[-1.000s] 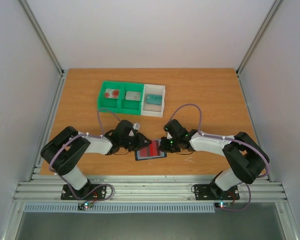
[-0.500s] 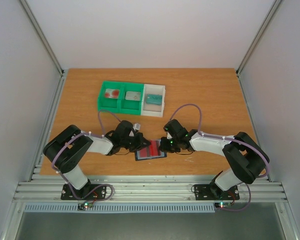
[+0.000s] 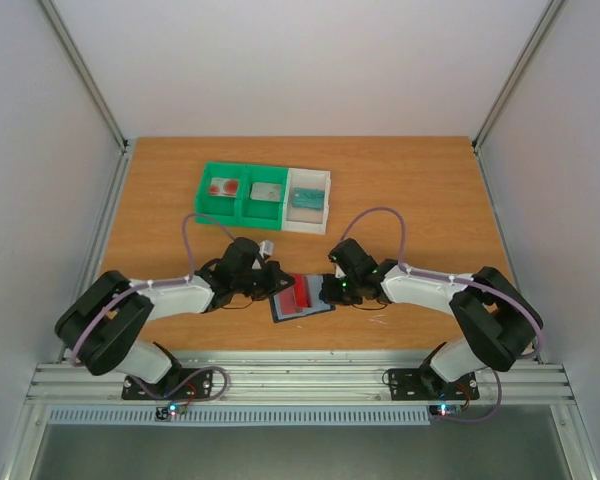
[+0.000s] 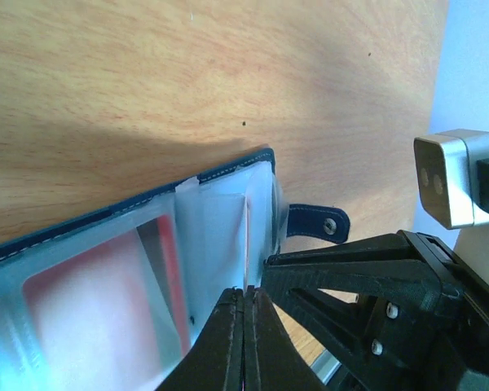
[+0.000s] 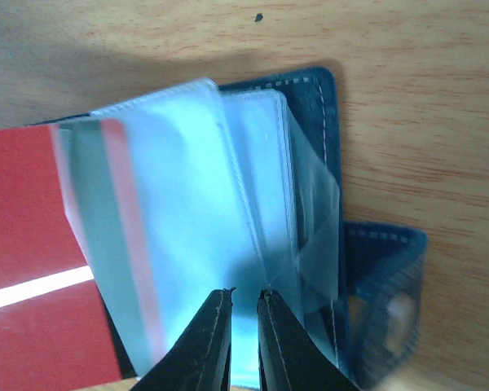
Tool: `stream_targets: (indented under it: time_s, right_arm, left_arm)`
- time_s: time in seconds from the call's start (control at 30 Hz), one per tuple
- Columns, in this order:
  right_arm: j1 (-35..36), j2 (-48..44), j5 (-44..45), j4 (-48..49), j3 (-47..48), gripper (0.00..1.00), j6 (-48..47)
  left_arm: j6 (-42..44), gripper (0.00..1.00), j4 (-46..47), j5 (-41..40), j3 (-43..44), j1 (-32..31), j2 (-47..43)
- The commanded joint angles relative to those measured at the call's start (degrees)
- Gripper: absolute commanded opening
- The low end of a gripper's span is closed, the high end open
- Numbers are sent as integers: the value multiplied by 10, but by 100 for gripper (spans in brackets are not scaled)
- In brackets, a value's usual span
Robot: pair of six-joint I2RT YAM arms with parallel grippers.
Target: Take the credit cards out of the card holder
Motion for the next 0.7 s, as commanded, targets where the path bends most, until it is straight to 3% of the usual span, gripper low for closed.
stream_targets:
  time_s: [0.0, 0.27, 0.43, 0.67]
  right_arm:
    - [0, -32, 7, -21, 6, 11, -27]
    - [6, -99, -14, 9, 3, 14, -62]
    - [36, -146, 35, 51, -21, 17, -115]
    - [150, -223, 151, 187, -91, 15, -305]
  left_arm:
    - [37, 0, -83, -57, 7, -2, -63]
    - [30, 0, -149, -107, 4, 2, -165]
    - [11, 0, -197, -113, 10, 10, -220]
    - [-36, 1, -262, -129, 21, 15, -300]
